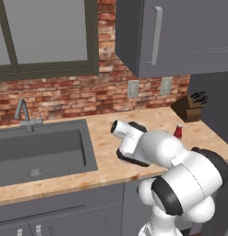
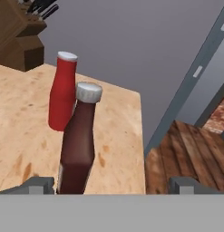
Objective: Place the ketchup and ketchup from the counter to the top shelf of the fridge. If the existing items in the fridge are on the top shelf, move them to other shelves.
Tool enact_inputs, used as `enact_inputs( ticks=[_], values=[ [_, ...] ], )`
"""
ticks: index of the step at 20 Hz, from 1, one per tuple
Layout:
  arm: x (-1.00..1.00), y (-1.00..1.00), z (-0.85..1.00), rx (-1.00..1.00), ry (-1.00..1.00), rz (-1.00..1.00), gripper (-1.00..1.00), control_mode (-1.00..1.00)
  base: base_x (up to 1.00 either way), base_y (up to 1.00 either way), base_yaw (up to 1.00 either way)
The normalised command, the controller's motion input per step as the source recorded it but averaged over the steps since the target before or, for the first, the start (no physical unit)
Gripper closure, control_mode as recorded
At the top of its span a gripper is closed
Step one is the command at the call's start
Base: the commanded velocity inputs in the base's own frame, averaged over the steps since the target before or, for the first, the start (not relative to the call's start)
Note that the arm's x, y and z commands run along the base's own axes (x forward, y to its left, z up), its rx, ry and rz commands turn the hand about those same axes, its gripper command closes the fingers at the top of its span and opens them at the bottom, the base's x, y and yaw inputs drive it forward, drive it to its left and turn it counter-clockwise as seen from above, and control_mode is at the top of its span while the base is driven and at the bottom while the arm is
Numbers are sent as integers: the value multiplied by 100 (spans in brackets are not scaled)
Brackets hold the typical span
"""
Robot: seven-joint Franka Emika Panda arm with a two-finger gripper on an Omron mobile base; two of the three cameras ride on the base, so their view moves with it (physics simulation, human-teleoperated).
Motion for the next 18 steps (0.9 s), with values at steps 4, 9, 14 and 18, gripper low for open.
enact_inputs(
  ticks=[4,9,14,18],
  values=[
    [1,-12,-9,0,0,0,-100,-100,0,0,0],
    [0,-16,-2,0,0,1,-100,-100,0,0,0],
    [0,-12,-1,0,0,4,-100,-100,0,0,0],
    [1,-7,0,0,0,6,-100,-100,0,0,0]
  ],
)
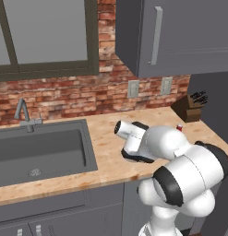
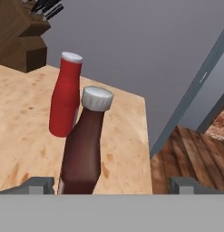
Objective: Place the ketchup and ketchup from the counter to the top shelf of the fridge. If the existing items in the fridge are on the top shelf, move them to other shelves.
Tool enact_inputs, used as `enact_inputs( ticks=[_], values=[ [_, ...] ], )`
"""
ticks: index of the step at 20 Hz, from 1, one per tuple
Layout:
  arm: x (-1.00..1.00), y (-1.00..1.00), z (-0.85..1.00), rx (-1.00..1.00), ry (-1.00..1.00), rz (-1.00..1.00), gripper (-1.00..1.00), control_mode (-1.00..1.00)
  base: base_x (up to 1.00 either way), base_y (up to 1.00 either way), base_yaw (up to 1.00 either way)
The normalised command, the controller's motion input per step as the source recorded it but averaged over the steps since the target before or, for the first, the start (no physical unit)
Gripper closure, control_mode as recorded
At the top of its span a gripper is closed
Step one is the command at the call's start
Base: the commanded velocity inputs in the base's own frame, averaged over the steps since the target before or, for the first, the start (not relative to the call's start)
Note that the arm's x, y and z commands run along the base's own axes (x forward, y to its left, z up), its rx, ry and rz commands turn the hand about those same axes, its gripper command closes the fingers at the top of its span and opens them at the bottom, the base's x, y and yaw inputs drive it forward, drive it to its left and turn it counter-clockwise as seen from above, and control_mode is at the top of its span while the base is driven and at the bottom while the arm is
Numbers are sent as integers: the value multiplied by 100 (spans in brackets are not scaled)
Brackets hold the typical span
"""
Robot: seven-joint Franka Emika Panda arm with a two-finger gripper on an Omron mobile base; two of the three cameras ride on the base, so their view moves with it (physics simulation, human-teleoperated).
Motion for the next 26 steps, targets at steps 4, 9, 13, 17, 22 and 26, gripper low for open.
enact_inputs(
  ticks=[4,9,13,17,22,26],
  values=[
    [4,0,-4,0,0,7,-100,-100,0,0,0],
    [1,0,-8,0,0,7,-100,-100,0,0,0],
    [0,0,-18,0,0,6,-100,-100,0,0,0],
    [0,-4,-22,0,0,4,-100,-100,0,0,0],
    [8,-1,-19,0,0,2,-100,-100,0,0,0],
    [21,0,-13,0,0,2,-100,-100,0,0,0]
  ],
)
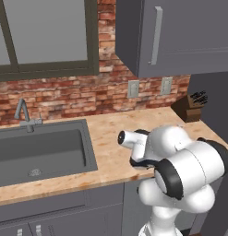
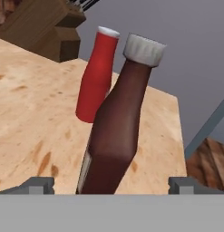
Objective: Place the ketchup and ketchup from the counter to the top shelf of the fridge. If the existing items in the fridge are on the top shelf, move them to other shelves.
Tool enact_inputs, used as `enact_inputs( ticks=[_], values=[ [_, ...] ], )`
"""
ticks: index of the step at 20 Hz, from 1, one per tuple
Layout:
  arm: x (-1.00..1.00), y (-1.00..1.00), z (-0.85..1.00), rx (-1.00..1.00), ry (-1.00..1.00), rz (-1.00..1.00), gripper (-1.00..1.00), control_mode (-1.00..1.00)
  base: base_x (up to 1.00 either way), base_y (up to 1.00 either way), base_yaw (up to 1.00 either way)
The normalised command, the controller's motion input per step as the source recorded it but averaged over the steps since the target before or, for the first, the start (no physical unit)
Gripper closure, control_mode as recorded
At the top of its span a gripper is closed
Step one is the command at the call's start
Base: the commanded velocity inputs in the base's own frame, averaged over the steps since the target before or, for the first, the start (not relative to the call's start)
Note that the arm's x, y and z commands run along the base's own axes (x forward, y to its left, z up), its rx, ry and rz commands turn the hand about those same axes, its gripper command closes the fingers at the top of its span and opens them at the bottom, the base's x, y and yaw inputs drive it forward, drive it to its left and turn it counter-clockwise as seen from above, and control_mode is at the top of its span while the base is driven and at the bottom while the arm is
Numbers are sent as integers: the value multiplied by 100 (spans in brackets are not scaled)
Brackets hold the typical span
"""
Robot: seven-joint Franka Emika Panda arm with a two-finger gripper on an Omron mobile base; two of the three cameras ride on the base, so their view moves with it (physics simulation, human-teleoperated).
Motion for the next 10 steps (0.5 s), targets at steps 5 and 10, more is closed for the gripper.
enact_inputs(
  ticks=[5,10],
  values=[
    [24,0,-10,0,0,1,-100,-100,0,0,0],
    [8,-16,-7,0,0,0,-100,-100,0,0,0]
  ],
)
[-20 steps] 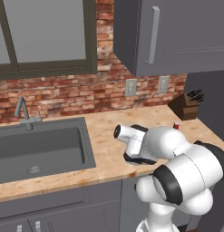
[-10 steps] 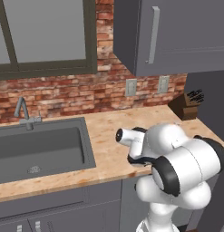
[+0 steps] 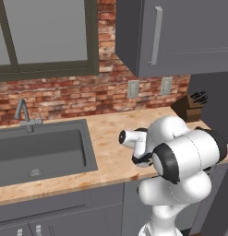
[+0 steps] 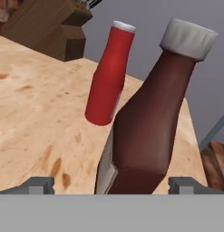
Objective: Place the ketchup and ketchup from the counter to the top shelf of the fridge. If the existing items in the fridge are on the top shelf, move them to other shelves.
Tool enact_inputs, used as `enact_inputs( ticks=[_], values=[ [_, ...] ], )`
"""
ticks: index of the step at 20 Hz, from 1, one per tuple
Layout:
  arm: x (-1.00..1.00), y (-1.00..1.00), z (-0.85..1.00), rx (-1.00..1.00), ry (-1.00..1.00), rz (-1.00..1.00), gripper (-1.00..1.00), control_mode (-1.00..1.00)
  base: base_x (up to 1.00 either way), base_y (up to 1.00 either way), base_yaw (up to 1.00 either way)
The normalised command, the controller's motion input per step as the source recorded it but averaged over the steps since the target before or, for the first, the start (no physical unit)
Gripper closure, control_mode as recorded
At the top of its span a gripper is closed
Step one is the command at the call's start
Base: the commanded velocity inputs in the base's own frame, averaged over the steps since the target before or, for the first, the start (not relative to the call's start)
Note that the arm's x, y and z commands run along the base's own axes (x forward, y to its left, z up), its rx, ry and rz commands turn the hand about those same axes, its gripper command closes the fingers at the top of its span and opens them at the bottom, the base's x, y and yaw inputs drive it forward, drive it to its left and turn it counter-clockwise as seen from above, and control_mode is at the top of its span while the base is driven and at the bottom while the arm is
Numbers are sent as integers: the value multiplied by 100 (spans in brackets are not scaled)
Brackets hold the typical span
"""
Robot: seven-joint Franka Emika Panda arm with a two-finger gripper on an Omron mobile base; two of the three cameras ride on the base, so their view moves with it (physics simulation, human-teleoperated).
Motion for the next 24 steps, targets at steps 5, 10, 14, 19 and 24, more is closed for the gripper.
enact_inputs(
  ticks=[5,10,14,19,24],
  values=[
    [6,-13,-2,0,0,0,-100,-100,0,0,0],
    [17,-1,0,0,0,0,-100,-100,0,0,0],
    [14,0,-2,0,0,0,-100,-100,0,0,0],
    [6,-7,-6,0,0,0,-100,-100,0,0,0],
    [0,-12,-10,0,0,0,100,-100,0,0,0]
  ],
)
